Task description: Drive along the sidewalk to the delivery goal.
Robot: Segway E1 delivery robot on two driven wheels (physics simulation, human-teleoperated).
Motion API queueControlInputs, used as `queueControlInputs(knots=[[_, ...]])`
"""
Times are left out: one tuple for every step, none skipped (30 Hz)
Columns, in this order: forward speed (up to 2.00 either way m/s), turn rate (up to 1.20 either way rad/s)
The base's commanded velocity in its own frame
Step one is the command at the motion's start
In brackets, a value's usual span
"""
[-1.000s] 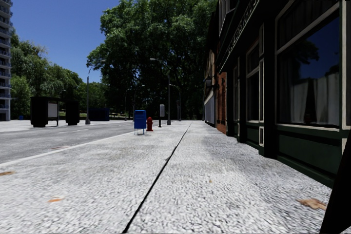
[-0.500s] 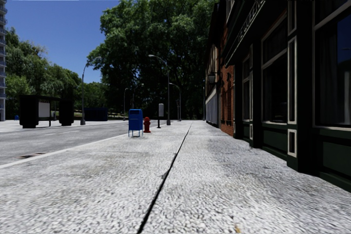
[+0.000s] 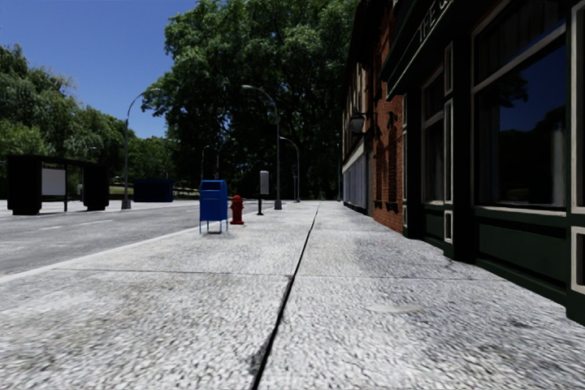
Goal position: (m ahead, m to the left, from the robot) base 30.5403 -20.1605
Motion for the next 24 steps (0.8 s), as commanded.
queueControlInputs(knots=[[2.00,0.00],[2.00,0.00],[2.00,0.00],[2.00,0.00],[2.00,0.00],[2.00,0.00],[2.00,0.00],[2.00,0.00],[2.00,0.00],[2.00,0.00],[2.00,0.00],[2.00,-0.03],[2.00,-0.47],[2.00,-0.93],[2.00,-0.93],[2.00,-1.00],[2.00,-1.20],[2.00,-1.20],[2.00,-0.18],[2.00,0.00],[2.00,0.00],[2.00,0.00],[2.00,0.00],[2.00,0.00]])
